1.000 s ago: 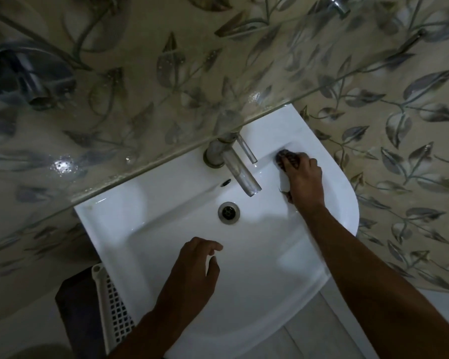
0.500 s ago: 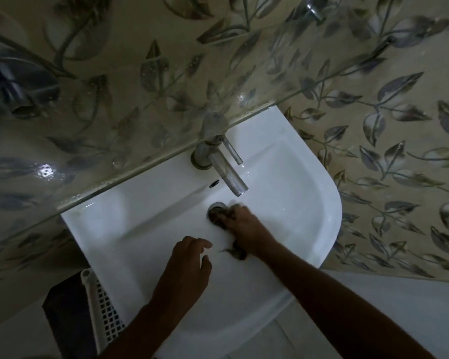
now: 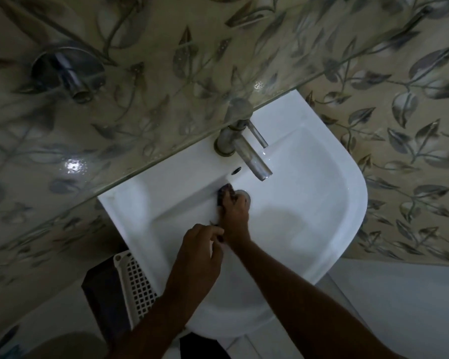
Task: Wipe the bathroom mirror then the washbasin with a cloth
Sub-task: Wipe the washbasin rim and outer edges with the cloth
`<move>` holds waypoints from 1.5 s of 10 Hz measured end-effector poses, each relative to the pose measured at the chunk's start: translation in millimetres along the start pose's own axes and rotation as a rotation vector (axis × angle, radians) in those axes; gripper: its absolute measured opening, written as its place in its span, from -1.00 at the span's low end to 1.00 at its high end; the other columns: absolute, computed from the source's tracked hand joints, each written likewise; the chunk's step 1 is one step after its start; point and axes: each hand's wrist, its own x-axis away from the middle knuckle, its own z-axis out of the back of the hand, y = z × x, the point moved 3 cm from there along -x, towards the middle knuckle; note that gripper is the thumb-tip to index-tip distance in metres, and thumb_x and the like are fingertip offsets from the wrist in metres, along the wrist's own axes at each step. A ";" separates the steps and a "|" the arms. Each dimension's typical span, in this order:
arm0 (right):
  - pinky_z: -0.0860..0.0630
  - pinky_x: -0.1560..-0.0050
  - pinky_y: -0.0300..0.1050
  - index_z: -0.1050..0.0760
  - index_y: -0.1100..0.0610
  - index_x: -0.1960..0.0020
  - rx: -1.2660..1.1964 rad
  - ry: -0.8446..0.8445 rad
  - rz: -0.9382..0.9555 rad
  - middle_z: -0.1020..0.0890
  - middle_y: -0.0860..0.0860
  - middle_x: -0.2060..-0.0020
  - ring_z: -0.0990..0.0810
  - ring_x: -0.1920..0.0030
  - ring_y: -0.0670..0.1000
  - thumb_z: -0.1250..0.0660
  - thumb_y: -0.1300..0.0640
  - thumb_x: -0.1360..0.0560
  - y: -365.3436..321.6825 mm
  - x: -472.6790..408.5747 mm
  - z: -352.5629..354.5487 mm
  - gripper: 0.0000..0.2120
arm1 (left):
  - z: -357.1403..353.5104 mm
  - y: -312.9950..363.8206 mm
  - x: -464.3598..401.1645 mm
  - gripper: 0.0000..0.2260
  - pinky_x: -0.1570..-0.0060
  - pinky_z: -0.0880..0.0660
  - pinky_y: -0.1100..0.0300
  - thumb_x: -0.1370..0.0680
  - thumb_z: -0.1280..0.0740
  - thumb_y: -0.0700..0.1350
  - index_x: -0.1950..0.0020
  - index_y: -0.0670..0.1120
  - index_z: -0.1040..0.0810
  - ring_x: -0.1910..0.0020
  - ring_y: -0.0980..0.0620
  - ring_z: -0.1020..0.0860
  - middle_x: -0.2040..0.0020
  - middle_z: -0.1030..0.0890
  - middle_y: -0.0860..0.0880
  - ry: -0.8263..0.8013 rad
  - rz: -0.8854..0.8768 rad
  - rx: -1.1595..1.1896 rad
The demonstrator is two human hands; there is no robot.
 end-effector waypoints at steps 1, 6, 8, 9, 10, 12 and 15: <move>-0.43 -0.19 0.12 -0.34 0.15 -0.44 -0.019 -0.138 0.133 -0.40 0.22 -0.19 -0.40 -0.17 0.23 -0.23 0.08 -0.55 -25.9 43.4 -24.0 -0.53 | 20.1 -5.6 8.3 -0.81 -0.05 -0.40 0.48 -0.59 -0.31 -0.23 -0.12 0.02 -0.57 0.01 0.22 -0.48 -0.01 -0.53 0.15 0.076 0.013 0.025; -0.35 0.04 -0.16 -0.54 0.13 -0.16 -0.123 -0.276 0.033 -0.48 0.11 0.07 -0.47 0.11 0.05 -0.21 0.07 -0.54 -35.2 72.5 -24.9 -0.74 | 77.7 -24.5 54.8 -0.78 0.00 -0.41 0.47 -0.59 -0.29 -0.28 -0.08 0.04 -0.57 -0.04 0.21 -0.52 -0.03 -0.53 0.19 0.156 0.060 0.088; -0.32 0.33 -0.30 -0.45 0.00 0.26 -0.377 -0.198 0.236 -0.43 -0.12 0.38 -0.39 0.40 -0.19 -0.23 0.29 -0.61 -115.5 106.9 -4.6 -0.67 | 100.5 -30.6 58.2 -0.80 0.01 -0.39 0.54 -0.60 -0.29 -0.26 -0.07 0.04 -0.55 -0.04 0.37 -0.50 -0.01 -0.52 0.22 0.222 0.136 0.154; -0.41 -0.06 -0.36 -0.55 0.03 -0.29 -0.253 -0.239 0.345 -0.48 0.02 -0.02 -0.48 -0.05 -0.06 -0.24 0.24 -0.61 -101.5 136.7 -7.9 -0.70 | 112.3 -36.9 58.3 -0.81 0.01 -0.40 0.46 -0.61 -0.28 -0.21 -0.03 0.10 -0.53 -0.01 0.34 -0.51 0.00 -0.50 0.25 0.258 0.199 0.153; -0.47 -0.03 -0.18 -0.54 0.07 -0.21 -0.312 -0.093 0.255 -0.54 0.12 -0.04 -0.54 -0.02 0.07 -0.30 0.00 -0.61 -115.3 125.5 -6.0 -0.77 | 118.9 -43.2 57.7 -0.82 -0.04 -0.45 0.28 -0.62 -0.26 -0.17 -0.07 0.11 -0.54 -0.02 0.23 -0.54 -0.02 -0.51 0.22 0.287 0.252 0.165; -0.46 -0.14 0.12 -0.25 0.01 -0.46 0.004 0.240 0.218 -0.39 0.17 -0.20 -0.39 -0.16 0.21 -0.15 0.09 -0.63 -163.2 56.1 -19.2 -0.59 | 139.5 -44.3 67.8 -0.76 0.02 -0.45 0.33 -0.61 -0.28 -0.21 -0.01 0.17 -0.54 -0.01 0.28 -0.52 0.00 -0.54 0.24 0.358 0.247 0.199; -0.50 -0.04 0.09 -0.49 0.08 -0.29 0.214 -0.034 0.607 -0.48 0.16 -0.12 -0.47 -0.09 0.22 -0.31 0.01 -0.55 -220.1 93.6 -52.3 -0.66 | 161.1 -64.3 78.3 -0.78 -0.06 -0.54 0.11 -0.57 -0.30 -0.24 -0.02 0.10 -0.53 0.01 0.19 -0.56 0.01 -0.57 0.15 0.495 0.305 0.240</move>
